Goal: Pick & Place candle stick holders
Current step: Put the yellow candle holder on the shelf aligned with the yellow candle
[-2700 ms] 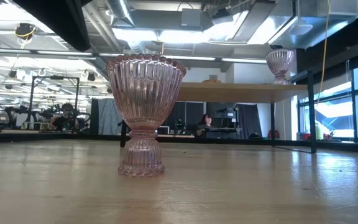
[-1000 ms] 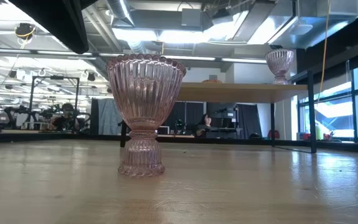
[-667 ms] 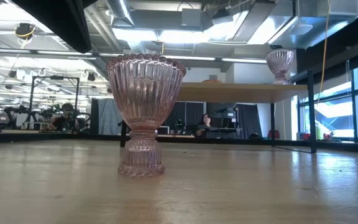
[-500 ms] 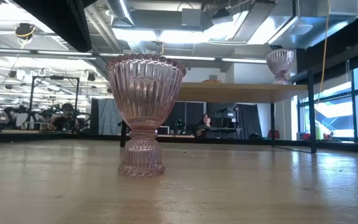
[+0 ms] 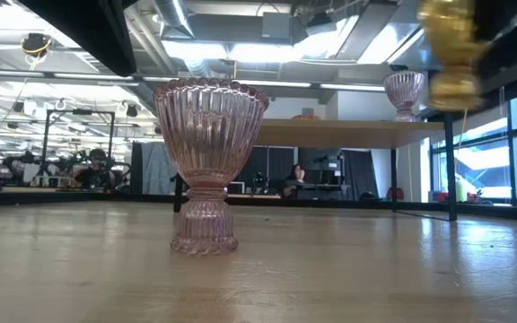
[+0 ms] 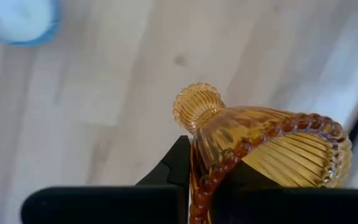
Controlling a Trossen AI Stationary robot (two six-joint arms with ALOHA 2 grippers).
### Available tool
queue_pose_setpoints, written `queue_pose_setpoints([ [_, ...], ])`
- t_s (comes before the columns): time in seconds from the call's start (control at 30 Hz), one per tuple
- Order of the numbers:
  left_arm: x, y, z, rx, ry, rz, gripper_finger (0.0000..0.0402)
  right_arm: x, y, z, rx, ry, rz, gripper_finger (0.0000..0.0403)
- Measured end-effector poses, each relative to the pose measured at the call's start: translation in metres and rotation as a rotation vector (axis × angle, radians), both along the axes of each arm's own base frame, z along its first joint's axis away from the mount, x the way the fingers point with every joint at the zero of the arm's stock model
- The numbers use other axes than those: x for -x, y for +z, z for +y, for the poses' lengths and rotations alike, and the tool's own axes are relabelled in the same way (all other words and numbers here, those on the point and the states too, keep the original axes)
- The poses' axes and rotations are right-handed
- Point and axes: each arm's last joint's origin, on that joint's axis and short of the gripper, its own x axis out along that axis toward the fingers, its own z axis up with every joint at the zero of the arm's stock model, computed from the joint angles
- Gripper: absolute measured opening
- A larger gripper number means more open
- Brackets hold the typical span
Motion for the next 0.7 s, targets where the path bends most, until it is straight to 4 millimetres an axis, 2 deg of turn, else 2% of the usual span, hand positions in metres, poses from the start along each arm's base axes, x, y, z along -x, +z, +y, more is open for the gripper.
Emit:
queue_pose_setpoints([
  [0.17,0.0,0.0,0.0,-0.002,0.0,-0.001,0.0002,-0.023,0.022,-0.026,0.025,0.067,-0.021,0.0023],
  [0.37,0.0,0.0,0.0,-0.003,0.005,0.002,0.0002,-0.045,0.06,-0.065,0.044,0.106,-0.101,0.0023],
  [0.5,0.001,0.0,0.0,-0.003,0.006,0.001,0.0003,-0.051,0.085,-0.1,0.005,0.097,-0.137,0.0023],
  [0.7,0.004,0.0,-0.003,-0.015,0.012,-0.019,0.0003,-0.049,0.114,-0.16,-0.13,0.036,-0.222,0.0022],
])
